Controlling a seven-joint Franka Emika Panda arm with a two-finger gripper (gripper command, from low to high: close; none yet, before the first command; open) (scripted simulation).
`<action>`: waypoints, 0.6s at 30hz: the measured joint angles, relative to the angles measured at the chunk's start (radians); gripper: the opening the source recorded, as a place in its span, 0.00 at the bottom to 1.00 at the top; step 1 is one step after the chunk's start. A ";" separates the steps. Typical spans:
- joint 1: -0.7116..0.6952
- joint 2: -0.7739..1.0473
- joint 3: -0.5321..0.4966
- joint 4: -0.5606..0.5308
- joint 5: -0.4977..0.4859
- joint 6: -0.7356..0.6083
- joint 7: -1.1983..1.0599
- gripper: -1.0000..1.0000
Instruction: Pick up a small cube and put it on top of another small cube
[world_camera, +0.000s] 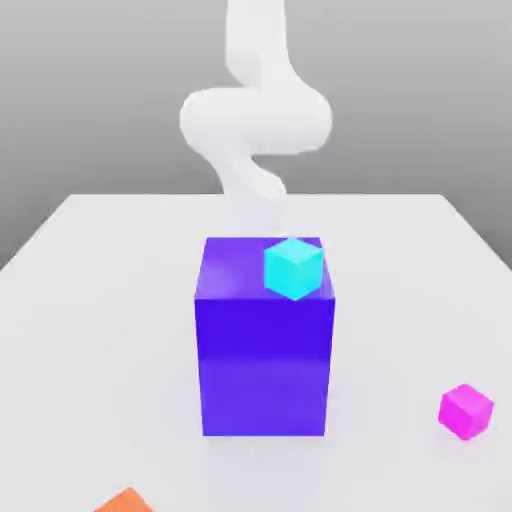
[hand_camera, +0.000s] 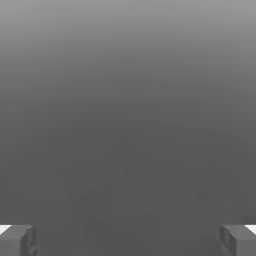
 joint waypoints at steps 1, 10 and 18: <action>0.015 0.039 0.009 -0.009 0.010 0.017 -0.003 0.50; 0.129 0.366 0.117 -0.085 0.060 0.163 -0.004 0.50; 0.228 0.658 0.232 -0.153 0.005 0.294 0.066 0.50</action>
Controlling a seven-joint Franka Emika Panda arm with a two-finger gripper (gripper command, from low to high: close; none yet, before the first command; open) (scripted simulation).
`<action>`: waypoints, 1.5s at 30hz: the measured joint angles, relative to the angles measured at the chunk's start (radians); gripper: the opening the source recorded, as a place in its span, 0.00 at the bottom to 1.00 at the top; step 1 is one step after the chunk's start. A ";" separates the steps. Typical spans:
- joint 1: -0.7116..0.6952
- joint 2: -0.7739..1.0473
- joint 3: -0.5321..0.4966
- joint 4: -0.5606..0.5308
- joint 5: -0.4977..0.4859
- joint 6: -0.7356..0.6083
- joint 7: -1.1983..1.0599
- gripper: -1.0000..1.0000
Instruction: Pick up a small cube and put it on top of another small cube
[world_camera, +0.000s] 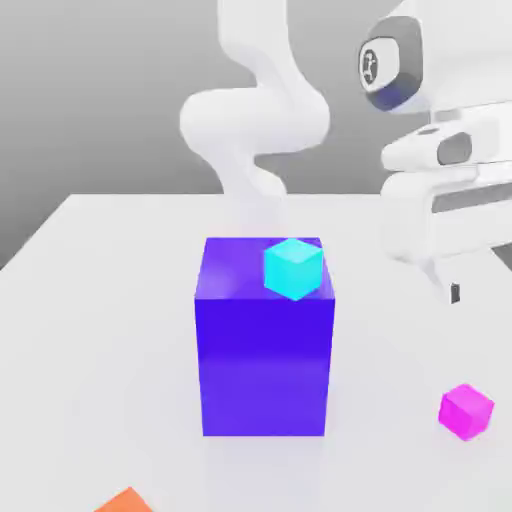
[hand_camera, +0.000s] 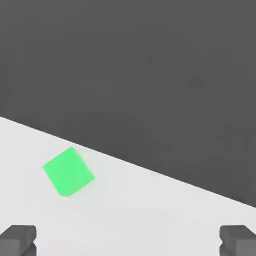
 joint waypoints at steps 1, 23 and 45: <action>0.022 0.037 0.007 -0.009 -0.018 0.016 0.017 0.50; 0.188 0.375 -0.060 -0.039 -0.225 0.193 0.193 0.00; 0.010 0.453 0.066 0.381 -0.221 -0.169 -0.632 0.00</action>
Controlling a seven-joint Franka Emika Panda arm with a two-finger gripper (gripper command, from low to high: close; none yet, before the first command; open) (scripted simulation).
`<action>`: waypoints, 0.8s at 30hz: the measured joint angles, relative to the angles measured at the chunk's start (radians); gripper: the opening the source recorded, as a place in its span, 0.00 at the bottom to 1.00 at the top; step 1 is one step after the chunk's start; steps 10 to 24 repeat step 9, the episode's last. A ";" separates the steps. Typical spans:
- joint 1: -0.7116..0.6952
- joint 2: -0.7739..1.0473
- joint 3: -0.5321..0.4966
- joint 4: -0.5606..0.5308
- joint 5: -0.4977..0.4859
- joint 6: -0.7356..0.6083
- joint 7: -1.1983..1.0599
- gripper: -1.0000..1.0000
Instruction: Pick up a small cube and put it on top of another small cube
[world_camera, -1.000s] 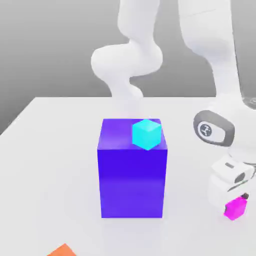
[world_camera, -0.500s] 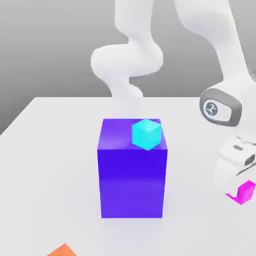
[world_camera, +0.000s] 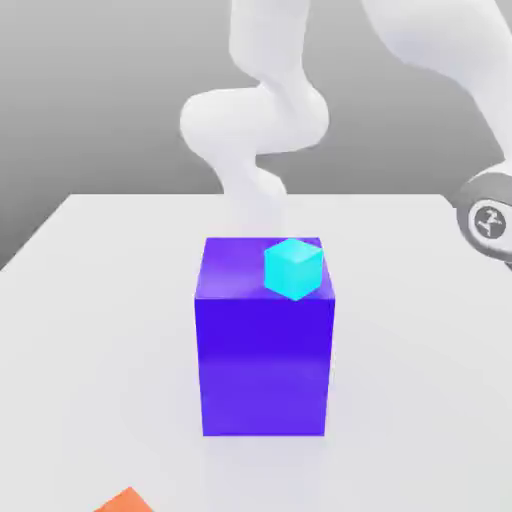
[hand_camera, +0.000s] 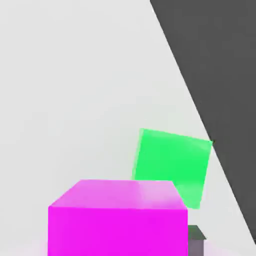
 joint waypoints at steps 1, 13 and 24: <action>-0.007 0.010 0.004 0.023 -0.004 -0.014 -0.040 0.00; 0.014 0.138 -0.029 0.072 -0.059 0.060 -0.079 1.00; 0.014 0.138 -0.029 0.072 -0.059 0.060 -0.079 1.00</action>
